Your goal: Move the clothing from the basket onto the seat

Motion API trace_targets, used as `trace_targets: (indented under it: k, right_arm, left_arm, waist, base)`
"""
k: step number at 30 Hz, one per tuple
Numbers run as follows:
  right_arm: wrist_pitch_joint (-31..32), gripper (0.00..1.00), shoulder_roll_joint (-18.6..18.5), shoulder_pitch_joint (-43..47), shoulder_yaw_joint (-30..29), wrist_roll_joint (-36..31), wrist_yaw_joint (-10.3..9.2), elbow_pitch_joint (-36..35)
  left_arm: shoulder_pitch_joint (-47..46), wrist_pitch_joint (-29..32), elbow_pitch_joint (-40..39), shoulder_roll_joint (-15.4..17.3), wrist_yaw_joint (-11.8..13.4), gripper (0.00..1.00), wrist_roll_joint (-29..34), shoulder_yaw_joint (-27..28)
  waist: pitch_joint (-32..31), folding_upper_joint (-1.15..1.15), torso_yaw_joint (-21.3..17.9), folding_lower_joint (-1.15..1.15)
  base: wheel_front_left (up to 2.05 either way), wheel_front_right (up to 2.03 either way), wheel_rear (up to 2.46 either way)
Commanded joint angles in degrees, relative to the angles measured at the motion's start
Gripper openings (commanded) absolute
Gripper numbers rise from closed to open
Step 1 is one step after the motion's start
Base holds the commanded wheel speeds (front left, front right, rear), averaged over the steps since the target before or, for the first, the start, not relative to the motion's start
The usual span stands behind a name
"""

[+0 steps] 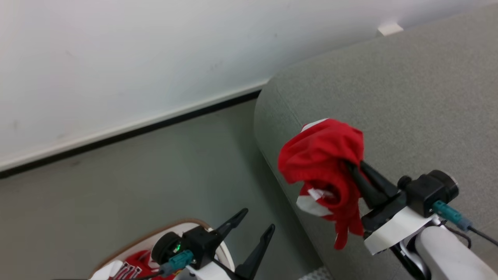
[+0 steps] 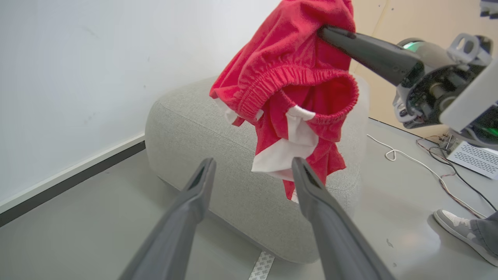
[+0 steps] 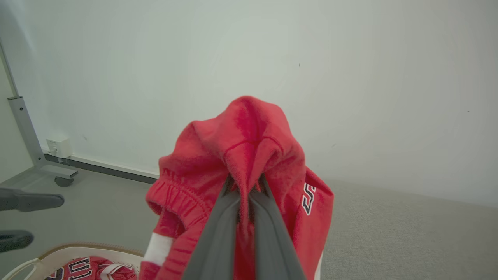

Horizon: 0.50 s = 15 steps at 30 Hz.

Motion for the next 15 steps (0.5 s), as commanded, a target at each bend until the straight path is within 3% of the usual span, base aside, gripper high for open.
trace_targets:
  k: [1,9,15]
  right_arm:
    - [-0.02,0.0,0.06,-0.36,-1.55,-0.83,-0.13,-0.22]
    - [-0.01,0.0,-1.03,-7.34,-11.56,-4.92,-0.13,2.56]
    - [0.0,0.0,-3.67,-18.33,-20.91,-6.1,-0.13,9.87]
  left_arm:
    - [-1.09,0.4,-0.29,0.64,-0.25,1.0,0.83,0.0]
    - [-7.22,3.32,-2.73,3.48,-2.22,1.0,4.05,-1.56]
    - [-11.67,5.88,-5.16,7.02,-3.37,1.0,5.78,-1.29]
  waist:
    - [4.0,0.0,-2.22,0.0]
    - [16.52,0.0,0.12,0.0]
    - [26.92,0.0,2.91,0.0]
  base:
    - [0.0,0.0,0.0]
    - [0.0,0.0,0.0]
    - [0.0,0.0,0.0]
